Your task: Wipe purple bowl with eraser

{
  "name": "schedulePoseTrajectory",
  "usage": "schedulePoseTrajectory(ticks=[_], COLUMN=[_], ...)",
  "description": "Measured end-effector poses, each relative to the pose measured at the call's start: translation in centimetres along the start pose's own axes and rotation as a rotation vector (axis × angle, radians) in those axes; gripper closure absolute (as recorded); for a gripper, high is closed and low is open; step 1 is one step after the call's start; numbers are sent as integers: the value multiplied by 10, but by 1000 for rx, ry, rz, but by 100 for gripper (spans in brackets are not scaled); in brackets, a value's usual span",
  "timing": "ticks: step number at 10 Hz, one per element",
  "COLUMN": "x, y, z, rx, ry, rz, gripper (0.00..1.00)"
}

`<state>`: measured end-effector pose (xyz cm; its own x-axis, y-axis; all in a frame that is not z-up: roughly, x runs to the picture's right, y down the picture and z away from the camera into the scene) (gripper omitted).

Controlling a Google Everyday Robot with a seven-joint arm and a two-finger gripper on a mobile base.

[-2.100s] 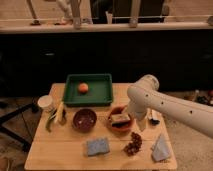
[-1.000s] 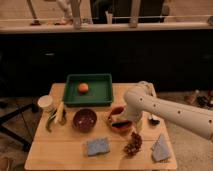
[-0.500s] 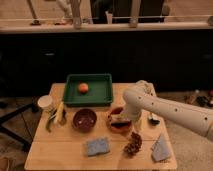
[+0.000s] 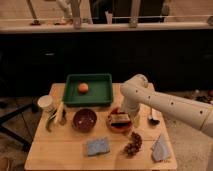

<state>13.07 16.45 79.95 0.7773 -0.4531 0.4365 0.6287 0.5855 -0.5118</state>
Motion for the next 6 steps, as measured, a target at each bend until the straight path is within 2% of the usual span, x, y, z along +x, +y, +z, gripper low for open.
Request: schedulePoseTrajectory(ticks=[3,6], x=[4,0], y=[-4,-15], z=[-3,-3], rx=[16,53], ry=[-37,-81], rz=[133,193], gripper=[20,20])
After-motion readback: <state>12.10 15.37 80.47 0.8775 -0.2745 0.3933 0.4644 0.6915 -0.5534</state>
